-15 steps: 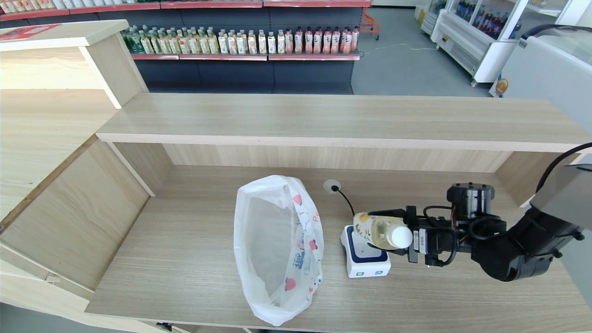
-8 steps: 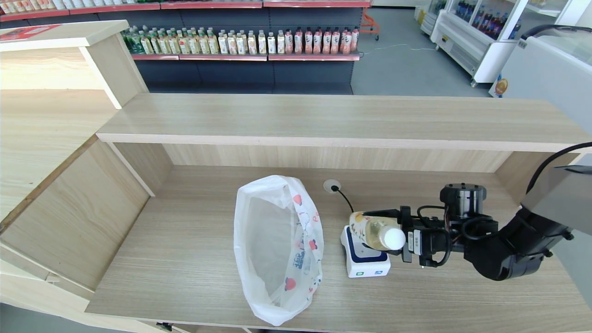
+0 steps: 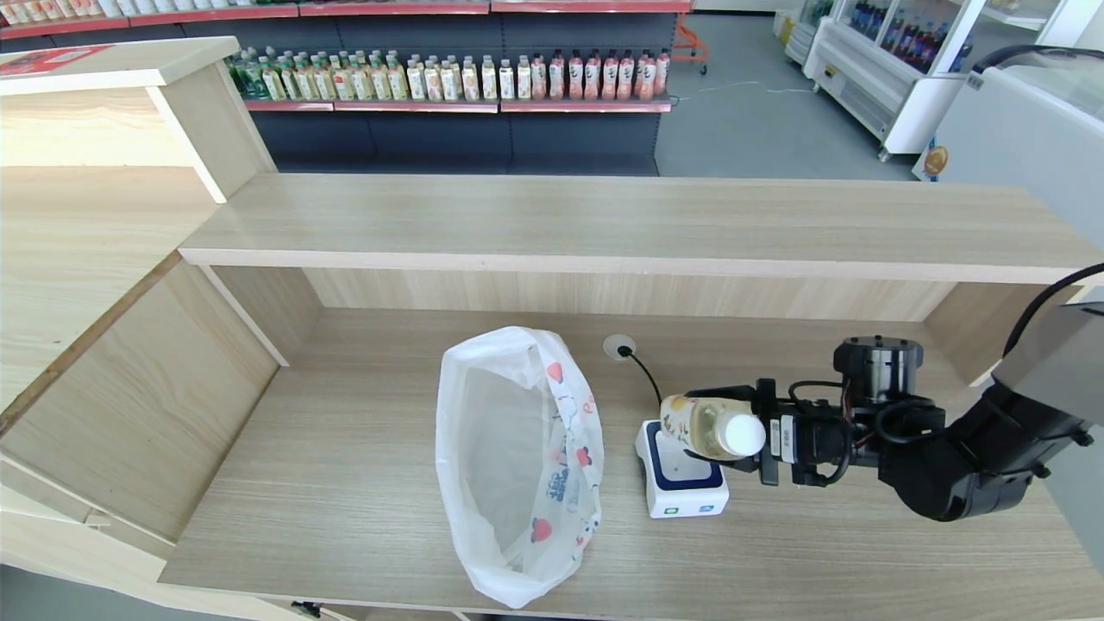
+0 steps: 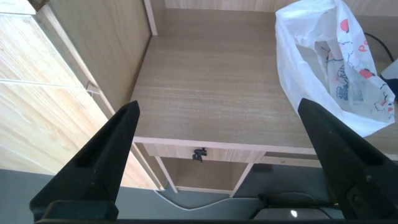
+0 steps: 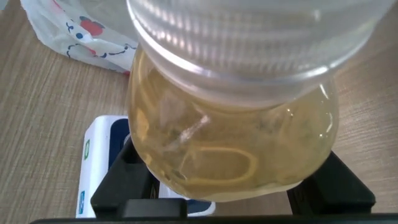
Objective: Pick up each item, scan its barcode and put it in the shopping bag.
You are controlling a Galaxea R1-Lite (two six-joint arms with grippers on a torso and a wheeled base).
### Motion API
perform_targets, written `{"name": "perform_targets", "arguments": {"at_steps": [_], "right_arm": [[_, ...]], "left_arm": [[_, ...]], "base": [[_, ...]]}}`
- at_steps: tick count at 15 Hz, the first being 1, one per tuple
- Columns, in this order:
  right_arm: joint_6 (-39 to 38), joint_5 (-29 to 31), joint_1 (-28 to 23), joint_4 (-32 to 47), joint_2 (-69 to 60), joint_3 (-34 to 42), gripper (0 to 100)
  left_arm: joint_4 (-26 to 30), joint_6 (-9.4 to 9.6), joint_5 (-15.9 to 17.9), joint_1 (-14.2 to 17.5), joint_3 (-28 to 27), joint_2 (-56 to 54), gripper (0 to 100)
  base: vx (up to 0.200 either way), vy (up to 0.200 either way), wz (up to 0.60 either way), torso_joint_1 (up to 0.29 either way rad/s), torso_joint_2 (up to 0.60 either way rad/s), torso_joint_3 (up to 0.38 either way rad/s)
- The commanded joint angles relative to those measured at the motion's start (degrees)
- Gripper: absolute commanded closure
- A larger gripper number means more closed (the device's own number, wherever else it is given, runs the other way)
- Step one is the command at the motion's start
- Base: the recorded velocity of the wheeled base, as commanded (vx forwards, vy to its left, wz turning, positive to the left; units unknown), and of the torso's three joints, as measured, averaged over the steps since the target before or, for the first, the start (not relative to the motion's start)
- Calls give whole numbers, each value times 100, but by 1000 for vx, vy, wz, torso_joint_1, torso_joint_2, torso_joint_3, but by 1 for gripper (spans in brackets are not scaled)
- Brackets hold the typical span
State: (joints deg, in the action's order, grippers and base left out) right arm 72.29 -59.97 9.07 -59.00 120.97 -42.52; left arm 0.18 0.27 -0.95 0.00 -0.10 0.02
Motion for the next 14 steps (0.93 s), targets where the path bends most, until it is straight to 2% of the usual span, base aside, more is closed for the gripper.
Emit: {"name": "perform_targets", "arguments": {"at_steps": [1,3,5,6,8,9,11,14], "right_arm": [[-1332,-24,-72,-59,-1216,139,100],[-2650,178,-19,-68,-2016,148,100],[-3766,864,25,-111,-2587,385,100],[-4232,1321,69,-173,-2719,534,100],[-5752,2780,341,-489,-2868,947,100],[-6227,3421,508,-551,-2877,1106,100],[-6561,3975,684,-533,-2859,1325,100],[-7414,4204,1062,-472,-3009,1545,100]], "left_arm": [[-1,0,-2,0,1,-2,0],[-1,0,-2,0,1,-2,0],[-1,0,-2,0,1,-2,0],[-1,0,-2,0,1,-2,0],[-1,0,-2,0,1,-2,0],[-1,0,-2,0,1,-2,0],[-1,0,-2,0,1,-2,0],[-1,0,-2,0,10,-2,0]], "base": [[0,0,0,0,0,0],[0,0,0,0,0,0],[0,0,0,0,0,0],[0,0,0,0,0,0],[0,0,0,0,0,0],[0,0,0,0,0,0],[0,0,0,0,0,0],[0,0,0,0,0,0]]}}
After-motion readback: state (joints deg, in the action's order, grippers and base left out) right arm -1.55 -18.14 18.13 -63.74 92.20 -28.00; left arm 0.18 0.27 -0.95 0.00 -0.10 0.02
